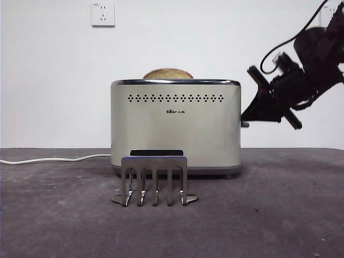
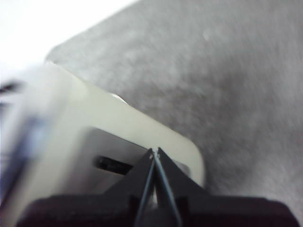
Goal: Pick up a slice of bread from the rack,put the bread on the toaster,press the button
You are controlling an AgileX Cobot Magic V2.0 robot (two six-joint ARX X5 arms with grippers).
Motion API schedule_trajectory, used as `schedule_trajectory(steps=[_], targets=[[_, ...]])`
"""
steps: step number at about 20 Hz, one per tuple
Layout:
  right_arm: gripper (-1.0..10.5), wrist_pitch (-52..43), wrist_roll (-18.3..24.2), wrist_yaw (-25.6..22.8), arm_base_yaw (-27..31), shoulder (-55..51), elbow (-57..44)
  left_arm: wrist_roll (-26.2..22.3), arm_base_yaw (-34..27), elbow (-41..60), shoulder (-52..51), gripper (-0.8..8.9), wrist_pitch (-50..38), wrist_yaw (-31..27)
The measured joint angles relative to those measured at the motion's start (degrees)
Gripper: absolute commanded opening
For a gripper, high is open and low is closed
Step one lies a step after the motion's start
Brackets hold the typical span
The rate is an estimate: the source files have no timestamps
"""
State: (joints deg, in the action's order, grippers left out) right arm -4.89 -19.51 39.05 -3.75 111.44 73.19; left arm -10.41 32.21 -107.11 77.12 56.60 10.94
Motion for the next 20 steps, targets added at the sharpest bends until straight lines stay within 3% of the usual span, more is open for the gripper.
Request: schedule_trajectory(steps=[10, 20], targets=[[-0.1, 2.8, 3.6, -0.1, 0.1, 3.6, 1.4, 0.0, 0.0, 0.0, 0.0, 3.54, 0.8, 0.0], [-0.1, 3.1, 4.1, -0.4, 0.1, 3.6, 1.6, 0.0, 0.0, 0.0, 0.0, 3.54, 0.8, 0.0]])
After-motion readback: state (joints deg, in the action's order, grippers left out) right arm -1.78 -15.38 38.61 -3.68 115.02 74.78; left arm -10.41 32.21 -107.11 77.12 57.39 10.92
